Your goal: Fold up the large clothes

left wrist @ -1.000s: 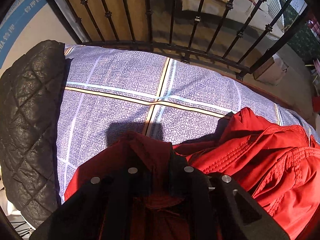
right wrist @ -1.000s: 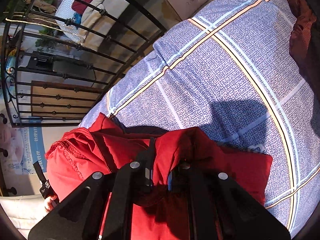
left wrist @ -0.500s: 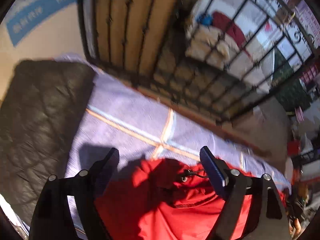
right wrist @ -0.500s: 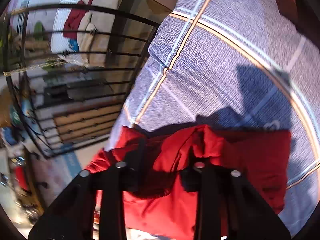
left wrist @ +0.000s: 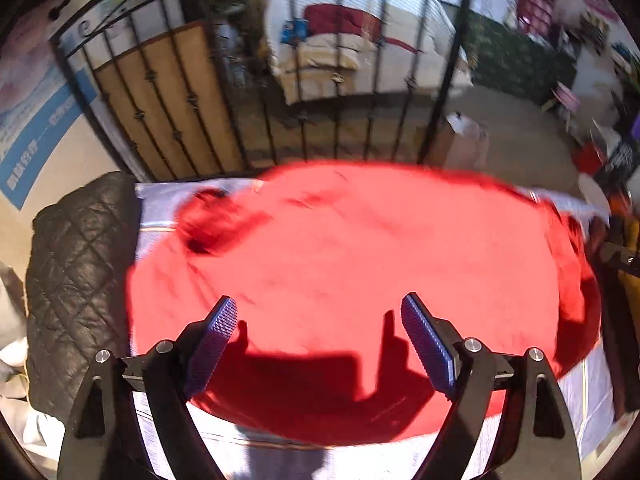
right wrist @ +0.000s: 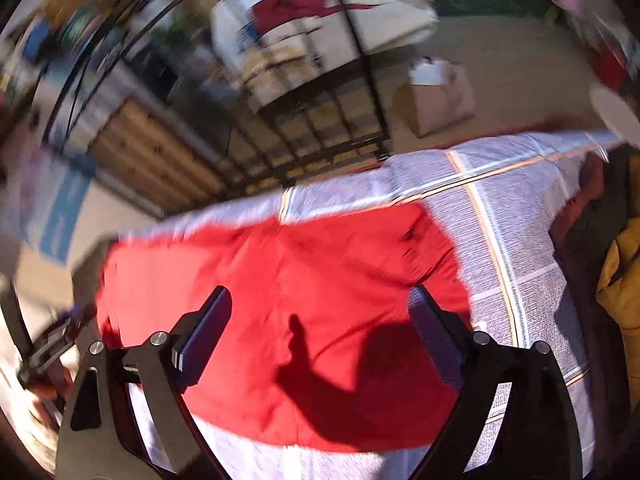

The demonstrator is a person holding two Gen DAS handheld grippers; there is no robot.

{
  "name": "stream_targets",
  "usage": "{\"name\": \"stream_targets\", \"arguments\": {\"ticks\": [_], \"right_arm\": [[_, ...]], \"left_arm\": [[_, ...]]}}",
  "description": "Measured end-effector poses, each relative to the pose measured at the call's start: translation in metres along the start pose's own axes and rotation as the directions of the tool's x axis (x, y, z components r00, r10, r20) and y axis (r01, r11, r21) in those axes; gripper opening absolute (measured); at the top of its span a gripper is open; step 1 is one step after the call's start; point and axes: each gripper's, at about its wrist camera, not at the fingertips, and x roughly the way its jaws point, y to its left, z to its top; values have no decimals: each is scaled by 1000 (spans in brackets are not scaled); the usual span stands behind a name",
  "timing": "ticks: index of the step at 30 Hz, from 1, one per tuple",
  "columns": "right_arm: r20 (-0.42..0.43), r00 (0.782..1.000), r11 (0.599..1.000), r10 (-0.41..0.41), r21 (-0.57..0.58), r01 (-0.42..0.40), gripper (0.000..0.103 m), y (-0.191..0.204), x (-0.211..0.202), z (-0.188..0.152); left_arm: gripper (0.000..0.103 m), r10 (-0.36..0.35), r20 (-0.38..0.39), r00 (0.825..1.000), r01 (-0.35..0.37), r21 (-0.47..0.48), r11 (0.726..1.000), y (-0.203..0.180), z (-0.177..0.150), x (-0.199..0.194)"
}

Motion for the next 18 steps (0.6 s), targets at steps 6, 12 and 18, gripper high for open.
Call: {"name": "stream_targets", "arguments": {"ticks": [6, 12, 18], "right_arm": [[-98, 994, 987, -48, -156, 32, 89, 49, 42, -50], [-160, 981, 988, -107, -128, 87, 95, 47, 80, -33], [-240, 950, 972, -198, -176, 159, 98, 47, 120, -21]], "left_arm": [[90, 30, -31, 999, -28, 68, 997, -46, -7, 30], [98, 21, -159, 987, -14, 47, 999, -43, 25, 79], [99, 65, -235, 970, -42, 101, 994, -50, 39, 114]]}}
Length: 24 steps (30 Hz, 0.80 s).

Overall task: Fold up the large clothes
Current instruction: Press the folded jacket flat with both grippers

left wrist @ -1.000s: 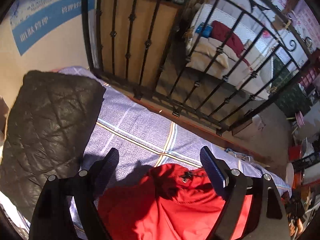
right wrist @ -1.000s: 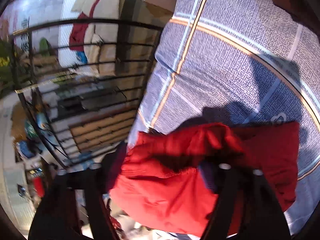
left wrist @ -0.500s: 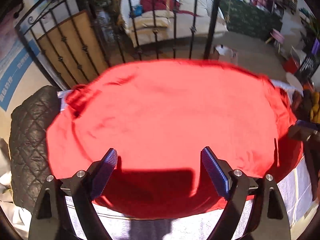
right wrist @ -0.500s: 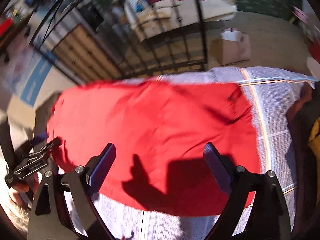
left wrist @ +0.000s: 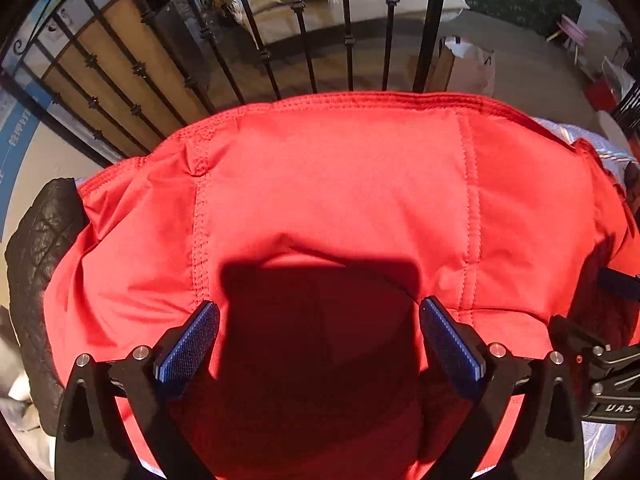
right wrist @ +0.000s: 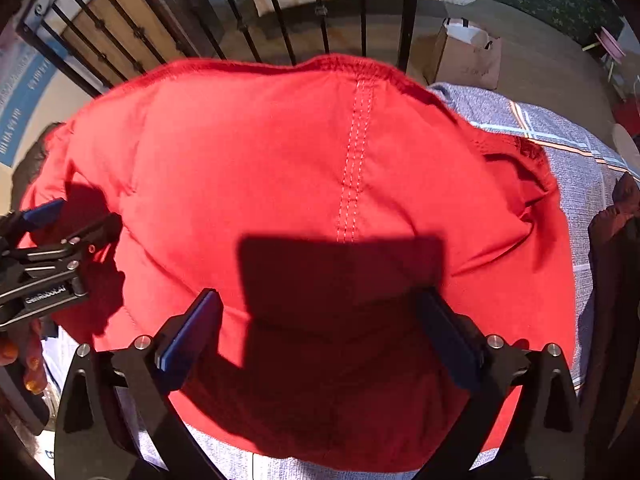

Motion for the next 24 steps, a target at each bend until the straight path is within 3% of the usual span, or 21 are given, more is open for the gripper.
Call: {"name": "stream_targets", "arguments": {"ticks": [11, 20, 24], "right_arm": [[-141, 987, 997, -78, -7, 78, 99, 3, 53, 22], [-159, 980, 993, -117, -38, 113, 99, 6, 74, 30], [-145, 984, 995, -98, -36, 94, 99, 3, 64, 28]], "left_arm": [[99, -32, -63, 998, 31, -21, 999, 5, 4, 30], [99, 0, -83, 997, 1, 13, 1000, -5, 17, 47], [98, -22, -35, 999, 23, 37, 999, 1, 17, 32]]}}
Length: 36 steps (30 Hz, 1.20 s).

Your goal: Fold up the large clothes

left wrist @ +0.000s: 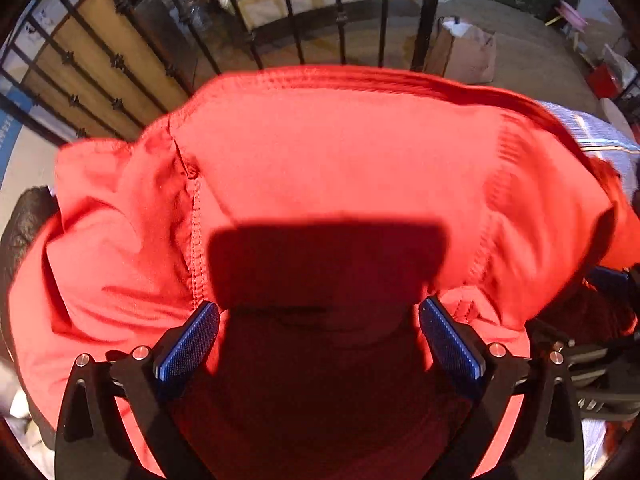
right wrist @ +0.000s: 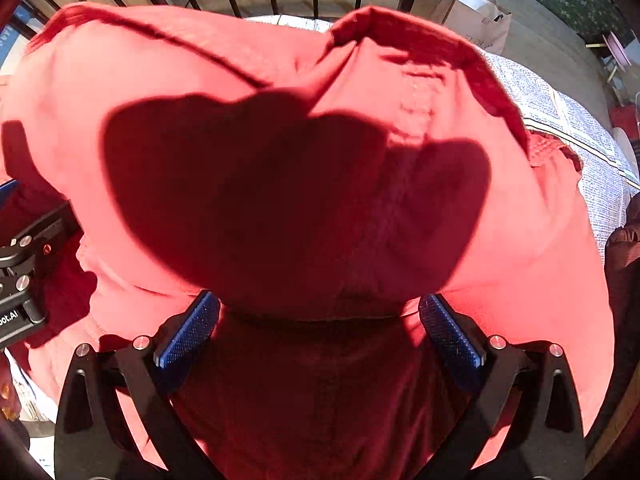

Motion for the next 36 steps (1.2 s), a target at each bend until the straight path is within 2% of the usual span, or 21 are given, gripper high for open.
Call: {"name": "stream_targets", "arguments": {"ticks": [3, 7, 8, 10, 12, 17, 19, 22, 24, 29, 36], "right_arm": [[62, 997, 998, 54, 14, -55, 98, -7, -24, -7], [239, 967, 994, 92, 31, -103, 97, -22, -77, -36], [254, 962, 993, 96, 36, -109, 97, -28, -87, -43], [264, 959, 991, 106, 54, -124, 97, -44, -105, -63], [262, 959, 988, 111, 80, -136, 97, -61, -112, -78], [187, 975, 985, 116, 102, -137, 97, -81, -86, -95], [154, 984, 992, 86, 80, -99, 98, -77, -74, -90], [44, 999, 999, 13, 45, -15, 99, -70, -51, -82], [17, 1000, 999, -7, 39, 6, 99, -67, -38, -75], [-69, 996, 996, 51, 79, -45, 99, -73, -13, -63], [-146, 987, 995, 65, 79, -54, 99, -74, 9, -47]], "left_arm": [[97, -52, 65, 997, 54, -26, 998, 14, -13, -31], [97, -88, 158, 984, 105, -104, 989, 46, -41, -76], [97, -88, 175, 981, 112, -131, 985, 58, -51, -85], [97, -61, 183, 981, 91, -165, 982, 76, -64, -90], [97, 2, 149, 989, 26, -187, 982, 95, -77, -84], [98, 39, 67, 997, -26, -191, 981, 120, -78, -56], [98, 64, 24, 998, -59, -174, 983, 121, -73, -43], [99, 78, -17, 997, -80, -191, 978, 119, -64, -29], [99, 47, -45, 998, -55, -215, 975, 122, -61, -17], [99, -47, -102, 994, 21, -238, 971, 134, -59, 9], [99, -45, -122, 991, 13, -250, 968, 133, -51, 26]]}}
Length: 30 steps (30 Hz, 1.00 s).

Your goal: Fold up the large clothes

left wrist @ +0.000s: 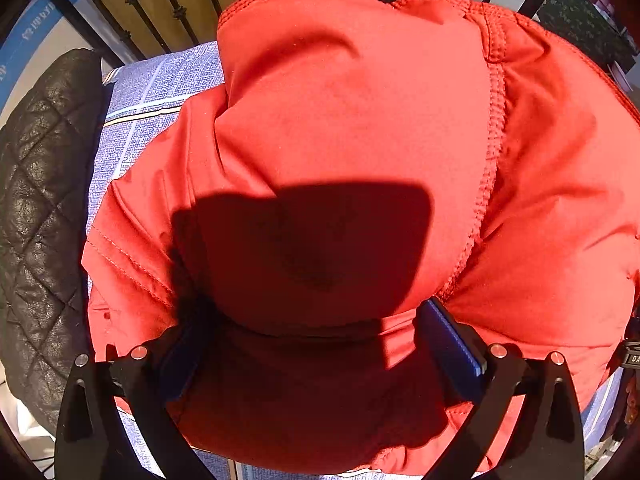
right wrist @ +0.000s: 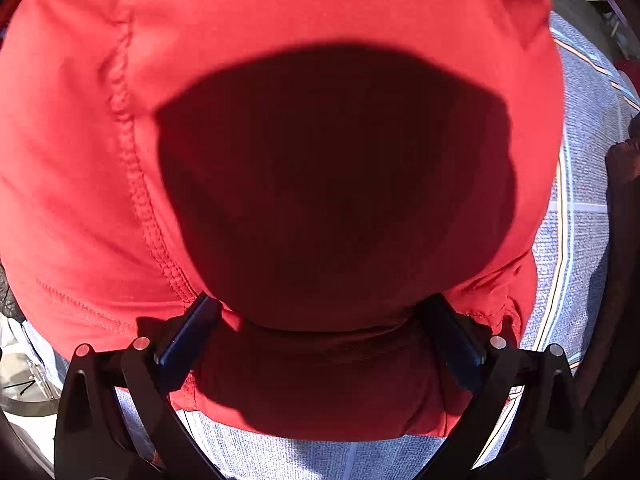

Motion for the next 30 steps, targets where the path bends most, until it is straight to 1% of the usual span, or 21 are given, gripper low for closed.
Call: {"name": "stream_targets", "arguments": {"ticks": [5, 9, 12, 13, 18, 30], "right_arm": [[-12, 1000, 1000, -12, 3, 12, 99, 2, 6, 9], [-19, 1000, 1000, -10, 3, 10, 99, 2, 9, 14], [-24, 1000, 1000, -10, 2, 10, 99, 5, 9, 21], [-25, 1000, 1000, -11, 1, 11, 99, -4, 15, 29], [-31, 999, 1000, -15, -1, 15, 99, -6, 16, 34], [-40, 999, 1000, -27, -3, 27, 99, -10, 18, 49]], "left_arm": [[99, -5, -24, 1000, 5, -7, 1000, -2, 3, 11], [99, -19, -42, 999, 18, -3, 1000, 5, 11, 18], [99, -13, -41, 999, 13, -1, 1000, 4, 13, 21], [99, -11, -40, 999, 11, -1, 1000, 4, 13, 21], [99, 0, -39, 999, 0, 2, 1000, -10, 13, 21], [100, 10, -46, 999, -10, 5, 1000, -16, 7, 21]]}}
